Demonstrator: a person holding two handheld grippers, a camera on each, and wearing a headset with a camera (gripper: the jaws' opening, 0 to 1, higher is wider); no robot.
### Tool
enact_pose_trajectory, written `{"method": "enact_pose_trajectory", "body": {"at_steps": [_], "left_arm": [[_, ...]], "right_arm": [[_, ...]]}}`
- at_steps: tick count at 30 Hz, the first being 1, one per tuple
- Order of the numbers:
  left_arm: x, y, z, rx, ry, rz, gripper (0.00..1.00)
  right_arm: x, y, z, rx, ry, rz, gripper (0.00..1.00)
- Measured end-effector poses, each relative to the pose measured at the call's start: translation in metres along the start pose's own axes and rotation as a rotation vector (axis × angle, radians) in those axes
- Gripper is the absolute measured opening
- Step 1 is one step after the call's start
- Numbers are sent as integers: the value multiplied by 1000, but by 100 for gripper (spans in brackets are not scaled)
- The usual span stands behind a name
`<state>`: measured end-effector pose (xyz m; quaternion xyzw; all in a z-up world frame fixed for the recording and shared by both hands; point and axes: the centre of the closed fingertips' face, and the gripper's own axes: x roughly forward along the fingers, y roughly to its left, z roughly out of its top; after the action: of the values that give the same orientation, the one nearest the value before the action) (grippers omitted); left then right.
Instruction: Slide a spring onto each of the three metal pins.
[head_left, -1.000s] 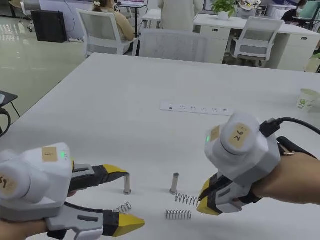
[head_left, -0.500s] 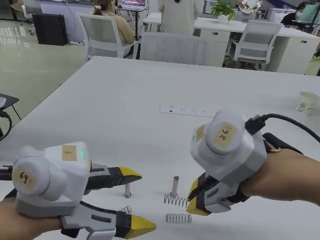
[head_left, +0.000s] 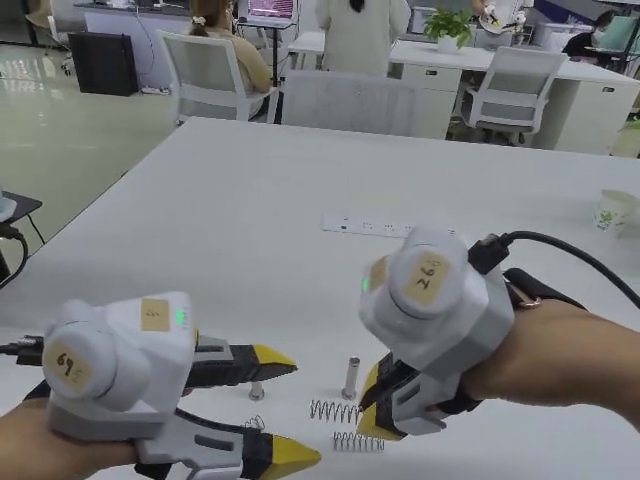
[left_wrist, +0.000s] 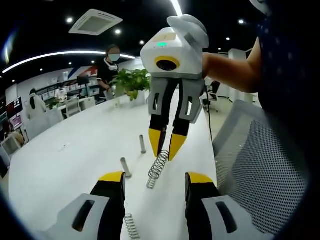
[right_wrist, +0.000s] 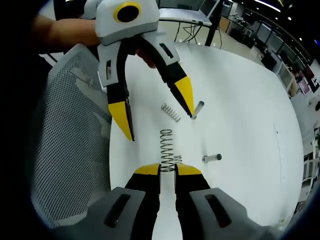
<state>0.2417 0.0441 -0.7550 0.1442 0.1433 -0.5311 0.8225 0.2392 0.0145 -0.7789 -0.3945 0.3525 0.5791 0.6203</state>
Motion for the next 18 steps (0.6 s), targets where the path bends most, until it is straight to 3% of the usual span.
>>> {"method": "enact_pose_trajectory", "body": {"at_steps": [18], "left_arm": [[8,-11,-4,50,11,-43,23]], "right_arm": [[5,9,7,-25,-3,31,8]]}}
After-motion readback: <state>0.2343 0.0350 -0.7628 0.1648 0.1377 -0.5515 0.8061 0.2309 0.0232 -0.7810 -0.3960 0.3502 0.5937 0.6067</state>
